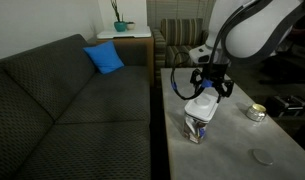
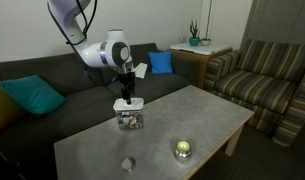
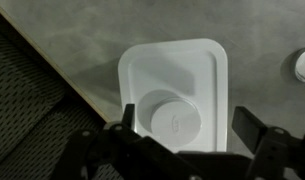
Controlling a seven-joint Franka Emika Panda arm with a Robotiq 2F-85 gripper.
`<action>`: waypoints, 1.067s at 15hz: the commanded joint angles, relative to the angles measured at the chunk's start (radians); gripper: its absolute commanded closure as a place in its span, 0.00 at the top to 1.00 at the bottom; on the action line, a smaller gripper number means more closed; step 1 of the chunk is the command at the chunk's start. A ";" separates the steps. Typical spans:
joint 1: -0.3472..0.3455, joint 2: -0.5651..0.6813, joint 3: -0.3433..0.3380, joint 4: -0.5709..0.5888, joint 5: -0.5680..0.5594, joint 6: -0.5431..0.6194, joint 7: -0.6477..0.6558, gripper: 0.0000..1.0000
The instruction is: Place the lid on the container then push the button
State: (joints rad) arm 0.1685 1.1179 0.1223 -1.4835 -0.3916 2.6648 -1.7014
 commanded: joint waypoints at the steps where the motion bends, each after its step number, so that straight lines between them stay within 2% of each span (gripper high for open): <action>1: 0.026 -0.086 -0.029 -0.086 -0.025 -0.002 0.037 0.92; 2: 0.024 -0.089 -0.024 -0.091 -0.025 0.007 0.036 0.75; 4: 0.020 -0.090 -0.016 -0.090 -0.020 0.038 0.042 0.61; 9: 0.043 -0.058 -0.046 -0.057 -0.025 0.069 0.125 0.27; 12: 0.006 -0.012 -0.007 -0.023 0.002 0.059 0.127 0.05; 13: 0.000 -0.004 -0.001 -0.021 0.007 0.061 0.129 0.01; 16: -0.027 0.010 0.030 -0.033 0.018 0.102 0.117 0.00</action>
State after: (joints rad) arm 0.1805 1.1081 0.1120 -1.5180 -0.3867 2.7195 -1.5728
